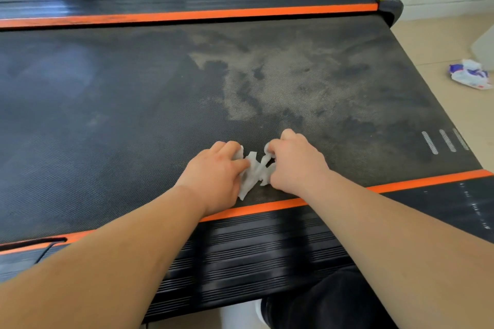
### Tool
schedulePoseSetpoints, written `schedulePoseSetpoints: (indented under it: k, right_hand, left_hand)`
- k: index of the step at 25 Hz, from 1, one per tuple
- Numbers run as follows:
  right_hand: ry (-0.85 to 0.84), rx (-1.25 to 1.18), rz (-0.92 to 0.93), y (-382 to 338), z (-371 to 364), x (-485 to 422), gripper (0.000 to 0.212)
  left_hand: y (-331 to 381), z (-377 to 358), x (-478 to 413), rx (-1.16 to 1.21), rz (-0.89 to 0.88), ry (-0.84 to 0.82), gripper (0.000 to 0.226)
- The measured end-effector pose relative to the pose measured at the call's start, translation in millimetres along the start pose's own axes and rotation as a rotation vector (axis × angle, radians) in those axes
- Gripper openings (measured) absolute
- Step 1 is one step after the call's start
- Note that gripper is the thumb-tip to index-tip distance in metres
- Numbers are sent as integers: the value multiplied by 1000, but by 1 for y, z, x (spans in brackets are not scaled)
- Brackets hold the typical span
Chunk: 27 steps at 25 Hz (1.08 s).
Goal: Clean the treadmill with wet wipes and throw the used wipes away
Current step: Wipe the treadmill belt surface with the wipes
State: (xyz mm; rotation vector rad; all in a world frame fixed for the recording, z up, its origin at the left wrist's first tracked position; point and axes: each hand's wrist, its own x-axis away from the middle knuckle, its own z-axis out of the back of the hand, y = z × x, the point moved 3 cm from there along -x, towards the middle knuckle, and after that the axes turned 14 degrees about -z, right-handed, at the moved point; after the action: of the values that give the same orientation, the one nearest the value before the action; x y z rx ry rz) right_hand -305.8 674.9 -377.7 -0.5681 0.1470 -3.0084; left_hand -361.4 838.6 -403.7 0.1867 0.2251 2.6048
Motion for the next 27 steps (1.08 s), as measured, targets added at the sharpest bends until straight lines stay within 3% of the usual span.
schedulePoseSetpoints:
  k: [4,10,14,16,19,22,25,27]
  right_hand:
    - [55,-24,-37,4,-4,-3,24]
    - [-132,-184,-16,16,-9,-15,8]
    - [4,-173,-327,52,0,-28,26]
    - [19,-184,-449,67,2,-28,25]
    - [-82,-88,-218,39,-2,-19,26]
    - [-187,-62,87,-2,-15,7,11]
    - [-137,-70,44,11,-17,4,15]
    - [-48,-10,-181,48,-9,-11,18]
  left_hand:
    - [-1,7,0,-121,59,23,31]
    - [7,-3,-9,316,213,-17,30]
    - [31,-7,-19,386,31,-118,21]
    - [28,-9,-15,386,-2,-152,20]
    - [-6,-9,-2,277,173,-39,16]
    - [-22,-8,8,230,438,51,18]
    - [15,-8,-11,302,267,-26,20]
    - [38,-10,-14,390,108,-110,20]
